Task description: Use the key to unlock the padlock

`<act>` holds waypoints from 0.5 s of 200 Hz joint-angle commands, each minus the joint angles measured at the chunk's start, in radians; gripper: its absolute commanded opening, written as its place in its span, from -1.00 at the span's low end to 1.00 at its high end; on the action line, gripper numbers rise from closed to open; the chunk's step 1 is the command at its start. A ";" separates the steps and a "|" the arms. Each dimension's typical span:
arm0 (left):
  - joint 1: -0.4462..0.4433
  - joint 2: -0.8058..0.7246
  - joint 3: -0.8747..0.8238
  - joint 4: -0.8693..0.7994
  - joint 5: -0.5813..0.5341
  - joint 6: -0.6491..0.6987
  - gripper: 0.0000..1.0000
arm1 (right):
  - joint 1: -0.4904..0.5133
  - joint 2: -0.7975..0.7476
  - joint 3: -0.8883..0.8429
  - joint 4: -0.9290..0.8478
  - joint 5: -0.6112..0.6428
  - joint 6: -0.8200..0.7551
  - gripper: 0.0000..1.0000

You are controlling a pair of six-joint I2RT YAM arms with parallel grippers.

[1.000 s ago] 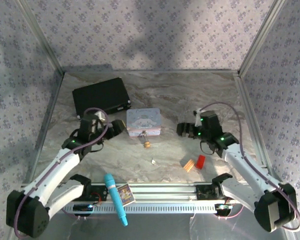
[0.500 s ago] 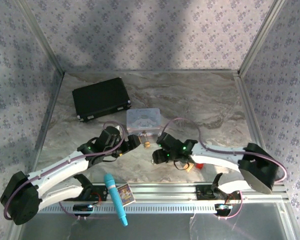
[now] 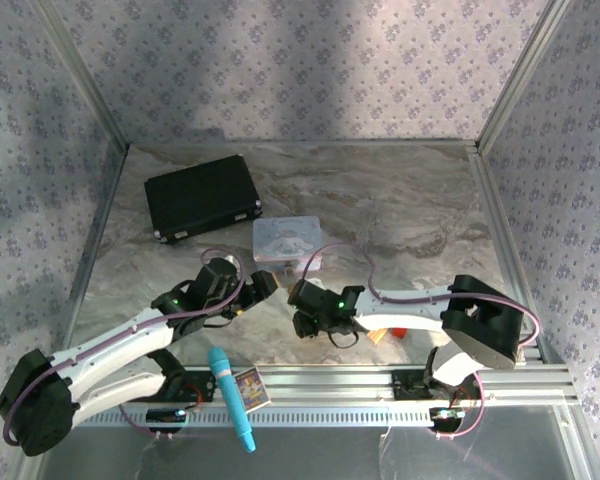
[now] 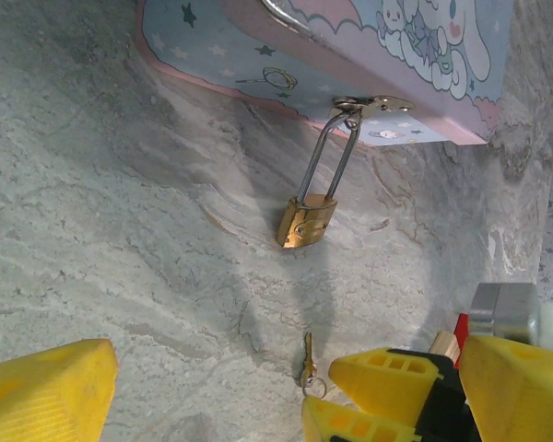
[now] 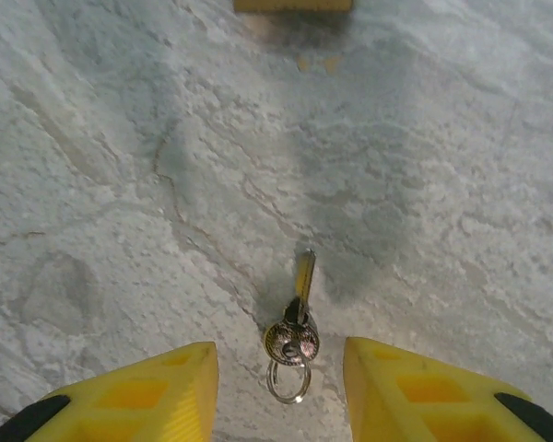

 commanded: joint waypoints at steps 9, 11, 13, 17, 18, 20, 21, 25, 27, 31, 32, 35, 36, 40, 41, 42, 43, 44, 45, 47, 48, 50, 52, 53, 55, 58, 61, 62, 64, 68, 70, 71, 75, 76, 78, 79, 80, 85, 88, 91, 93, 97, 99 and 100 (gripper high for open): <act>-0.009 0.010 0.009 0.026 -0.017 -0.013 0.89 | 0.019 0.040 0.027 -0.048 0.048 0.055 -0.32; -0.010 0.011 0.009 0.026 -0.018 -0.014 0.89 | 0.018 0.042 0.027 -0.045 0.048 0.055 -0.33; -0.010 0.012 0.009 0.027 -0.020 -0.015 0.89 | 0.018 0.043 0.026 -0.043 0.047 0.056 -0.33; -0.011 0.013 0.009 0.028 -0.021 -0.016 0.89 | 0.019 0.047 0.027 -0.037 0.048 0.056 -0.34; -0.012 0.013 0.008 0.029 -0.021 -0.016 0.89 | 0.019 0.047 0.027 -0.036 0.048 0.057 -0.34; -0.013 0.014 0.008 0.029 -0.023 -0.016 0.89 | 0.019 0.048 0.027 -0.033 0.047 0.057 -0.36; -0.013 0.014 0.009 0.029 -0.023 -0.015 0.89 | 0.019 0.049 0.027 -0.032 0.047 0.057 -0.37; -0.013 0.018 0.009 0.029 -0.025 -0.016 0.89 | 0.019 0.052 0.027 -0.029 0.048 0.057 -0.37; -0.013 0.018 0.009 0.028 -0.026 -0.015 0.89 | 0.019 0.053 0.027 -0.028 0.049 0.057 -0.38; -0.012 0.020 0.009 0.028 -0.027 -0.017 0.89 | 0.020 0.055 0.029 -0.026 0.050 0.058 -0.38; -0.013 0.021 0.009 0.029 -0.027 -0.016 0.89 | 0.020 0.056 0.029 -0.026 0.051 0.058 -0.38; -0.013 0.023 0.009 0.027 -0.028 -0.016 0.89 | 0.020 0.058 0.030 -0.024 0.052 0.058 -0.39; -0.013 0.024 0.009 0.027 -0.029 -0.016 0.89 | 0.020 0.058 0.030 -0.023 0.052 0.058 -0.41; -0.013 0.026 0.009 0.027 -0.031 -0.016 0.89 | 0.019 0.060 0.031 -0.020 0.052 0.058 -0.48; -0.013 0.026 0.009 0.027 -0.031 -0.017 0.89 | 0.018 0.061 0.032 -0.019 0.052 0.059 -0.49; -0.013 0.026 0.009 0.027 -0.031 -0.017 0.89 | 0.018 0.062 0.032 -0.019 0.052 0.058 -0.50; -0.013 0.028 0.009 0.028 -0.032 -0.018 0.89 | 0.018 0.062 0.032 -0.019 0.052 0.057 -0.50; -0.012 0.028 0.009 0.028 -0.032 -0.017 0.89 | 0.018 0.062 0.032 -0.018 0.052 0.057 -0.51; -0.013 0.030 0.009 0.027 -0.031 -0.017 0.89 | 0.018 0.062 0.032 -0.016 0.052 0.057 -0.53; -0.013 0.030 0.009 0.027 -0.032 -0.016 0.89 | 0.017 0.062 0.032 -0.014 0.051 0.056 -0.55; -0.013 0.031 0.009 0.028 -0.031 -0.016 0.89 | 0.017 0.062 0.032 -0.013 0.050 0.056 -0.57; -0.013 0.031 0.009 0.028 -0.032 -0.019 0.89 | 0.015 0.062 0.031 -0.011 0.049 0.053 -0.60; -0.013 0.032 0.009 0.029 -0.034 -0.018 0.89 | 0.014 0.062 0.029 -0.006 0.047 0.051 -0.63; -0.013 0.033 0.009 0.029 -0.034 -0.018 0.89 | 0.014 0.062 0.029 -0.005 0.046 0.050 -0.64; -0.013 0.034 0.009 0.029 -0.035 -0.019 0.89 | 0.013 0.062 0.029 -0.002 0.044 0.049 -0.68; -0.014 0.036 0.009 0.031 -0.035 -0.019 0.89 | 0.010 0.062 0.028 0.001 0.039 0.046 -0.72; -0.014 0.038 0.008 0.032 -0.035 -0.018 0.89 | 0.004 0.062 0.027 0.006 0.031 0.041 -0.79; -0.014 0.039 0.007 0.033 -0.035 -0.018 0.89 | 0.003 0.062 0.027 0.009 0.028 0.039 -0.81; -0.015 0.039 0.007 0.033 -0.034 -0.018 0.89 | 0.002 0.061 0.027 0.011 0.023 0.036 -0.82; -0.014 0.042 0.006 0.037 -0.036 -0.019 0.89 | -0.004 0.060 0.024 0.019 0.012 0.030 -0.89; -0.014 0.042 0.006 0.037 -0.034 -0.019 0.89 | -0.006 0.060 0.024 0.022 0.010 0.029 -0.90; -0.015 0.043 0.005 0.038 -0.035 -0.020 0.89 | -0.006 0.059 0.023 0.024 0.007 0.028 -0.90; -0.016 0.045 0.004 0.039 -0.035 -0.021 0.89 | -0.011 0.056 0.023 0.028 -0.001 0.020 -0.92; -0.016 0.045 0.004 0.040 -0.035 -0.021 0.89 | -0.011 0.056 0.021 0.029 -0.003 0.019 -0.92; -0.016 0.046 0.004 0.042 -0.035 -0.021 0.89 | -0.013 0.055 0.021 0.030 -0.005 0.017 -0.92; -0.016 0.046 0.004 0.042 -0.035 -0.021 0.89 | -0.014 0.054 0.020 0.031 -0.005 0.016 -0.92; -0.016 0.046 0.004 0.042 -0.035 -0.022 0.89 | -0.014 0.053 0.020 0.032 -0.006 0.016 -0.92; -0.019 0.049 0.003 0.046 -0.034 -0.024 0.89 | -0.015 0.047 0.018 0.030 -0.009 0.011 -0.92; -0.020 0.048 0.000 0.049 -0.034 -0.024 0.88 | -0.016 0.043 0.018 0.029 -0.009 0.008 -0.93; -0.021 0.048 -0.001 0.052 -0.034 -0.026 0.87 | -0.018 0.036 0.017 0.027 -0.010 0.001 -0.96; -0.022 0.048 -0.003 0.055 -0.034 -0.028 0.87 | -0.018 0.034 0.016 0.026 -0.011 0.000 -0.97; -0.025 0.046 -0.006 0.061 -0.034 -0.030 0.86 | -0.019 0.027 0.015 0.026 -0.014 -0.004 -1.00; -0.025 0.044 -0.008 0.065 -0.034 -0.032 0.85 | -0.021 0.023 0.012 0.026 -0.016 -0.005 -1.00; -0.025 0.044 -0.009 0.067 -0.033 -0.032 0.85 | -0.022 0.021 0.011 0.027 -0.018 -0.007 -1.00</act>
